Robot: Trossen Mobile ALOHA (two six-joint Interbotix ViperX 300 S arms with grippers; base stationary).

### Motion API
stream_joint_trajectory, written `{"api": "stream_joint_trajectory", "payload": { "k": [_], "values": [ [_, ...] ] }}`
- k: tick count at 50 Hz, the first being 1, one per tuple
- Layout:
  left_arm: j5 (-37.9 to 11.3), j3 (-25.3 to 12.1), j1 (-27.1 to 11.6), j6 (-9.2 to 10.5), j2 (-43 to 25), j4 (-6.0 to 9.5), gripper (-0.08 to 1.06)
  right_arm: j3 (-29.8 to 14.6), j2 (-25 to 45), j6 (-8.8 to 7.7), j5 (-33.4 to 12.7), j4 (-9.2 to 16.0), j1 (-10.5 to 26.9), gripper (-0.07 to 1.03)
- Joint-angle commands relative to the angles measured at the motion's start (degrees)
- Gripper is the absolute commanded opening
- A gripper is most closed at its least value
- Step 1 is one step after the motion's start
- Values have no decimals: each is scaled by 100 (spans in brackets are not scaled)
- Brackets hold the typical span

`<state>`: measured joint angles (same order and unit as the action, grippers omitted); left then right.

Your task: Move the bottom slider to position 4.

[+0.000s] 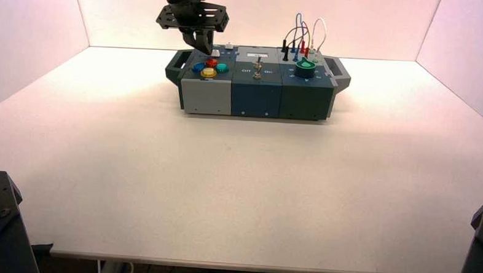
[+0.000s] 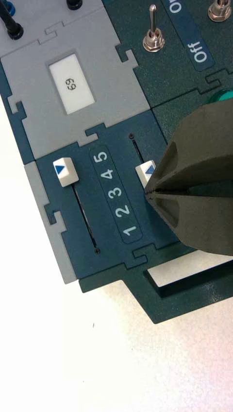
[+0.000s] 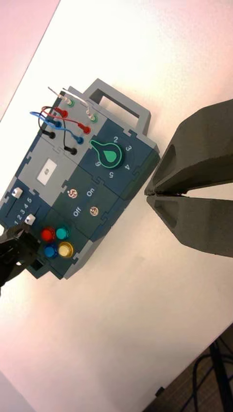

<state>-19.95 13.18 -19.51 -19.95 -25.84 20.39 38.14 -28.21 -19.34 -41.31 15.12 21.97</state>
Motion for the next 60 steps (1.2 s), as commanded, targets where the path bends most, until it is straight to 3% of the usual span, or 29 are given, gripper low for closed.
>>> {"api": "stream_joint_trajectory", "payload": {
  "k": [1, 60],
  "values": [
    [18, -167, -70, 18, 123, 26, -4, -70, -70, -18, 88, -26, -18, -2],
    [-105, -316, -132, 18, -9, 79, -4, -18, -79, -18, 316, -62, -97, -2]
  ]
}}
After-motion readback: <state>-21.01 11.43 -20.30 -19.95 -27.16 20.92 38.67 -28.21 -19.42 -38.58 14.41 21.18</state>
